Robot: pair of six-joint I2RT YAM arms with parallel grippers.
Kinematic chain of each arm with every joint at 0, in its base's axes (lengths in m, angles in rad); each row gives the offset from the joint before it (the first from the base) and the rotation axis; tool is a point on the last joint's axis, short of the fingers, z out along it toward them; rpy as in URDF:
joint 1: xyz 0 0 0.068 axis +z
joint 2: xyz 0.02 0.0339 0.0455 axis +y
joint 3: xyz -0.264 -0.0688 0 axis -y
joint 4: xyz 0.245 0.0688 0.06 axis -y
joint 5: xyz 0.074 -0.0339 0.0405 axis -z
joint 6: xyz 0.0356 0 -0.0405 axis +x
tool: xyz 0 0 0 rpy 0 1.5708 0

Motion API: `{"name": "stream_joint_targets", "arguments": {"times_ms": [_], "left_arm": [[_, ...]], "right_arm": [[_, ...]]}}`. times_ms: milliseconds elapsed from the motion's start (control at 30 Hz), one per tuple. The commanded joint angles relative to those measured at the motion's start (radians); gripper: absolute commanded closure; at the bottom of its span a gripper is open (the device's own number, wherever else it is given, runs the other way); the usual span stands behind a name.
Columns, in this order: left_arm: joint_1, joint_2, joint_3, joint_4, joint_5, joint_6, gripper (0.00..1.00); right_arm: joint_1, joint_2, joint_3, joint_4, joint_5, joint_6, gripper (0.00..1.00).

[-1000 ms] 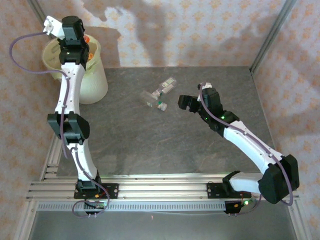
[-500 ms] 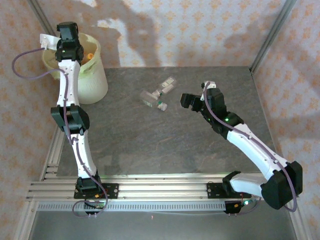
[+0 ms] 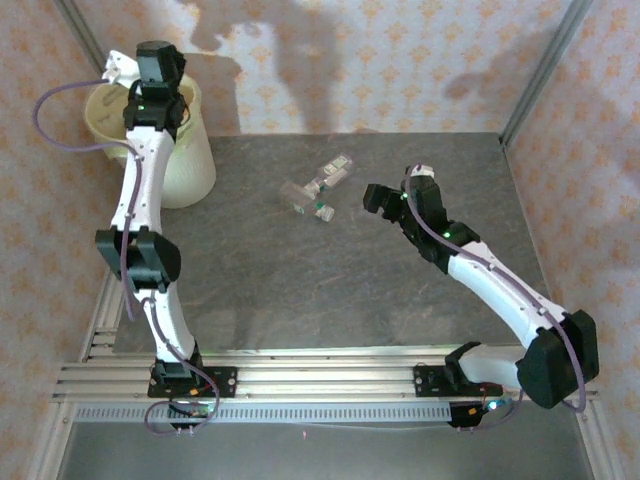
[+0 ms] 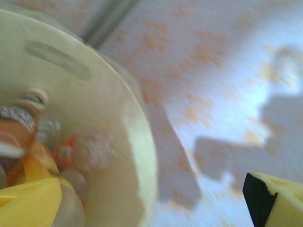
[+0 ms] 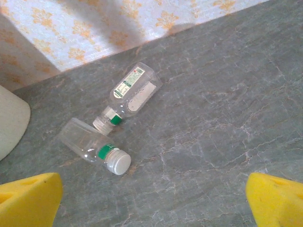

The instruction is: Put the plastic bottles in the bin

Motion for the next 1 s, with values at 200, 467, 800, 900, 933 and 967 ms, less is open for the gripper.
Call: {"name": "stream_joint_targets", "arguments": {"times_ms": [200,467,800,900,933,967], "left_arm": [[-0.165,-0.348,-0.440,0.199,0.305,0.079,0.00],[-0.396,-0.403,-0.722,0.219,0.274,0.121,0.00],[-0.498,-0.026,-0.447,-0.202,0.113,0.098,0.00],[-0.498,0.094,-0.367,-0.256,0.038,0.056,0.00],[-0.498,0.126,-0.341,-0.273,0.009,0.048,0.00],[-0.498,0.160,-0.309,-0.302,-0.022,0.026,0.00]], "right_arm": [[-0.005,0.026,0.037,0.019,0.032,0.042,0.01],[-0.005,0.050,0.052,0.042,0.043,0.050,0.01],[-0.008,0.024,0.043,-0.002,0.046,0.033,0.01],[-0.008,0.007,0.036,-0.019,0.052,0.021,0.01],[-0.007,0.003,0.033,-0.022,0.055,0.015,0.01],[-0.008,-0.004,0.028,-0.025,0.058,0.011,0.01]]}}
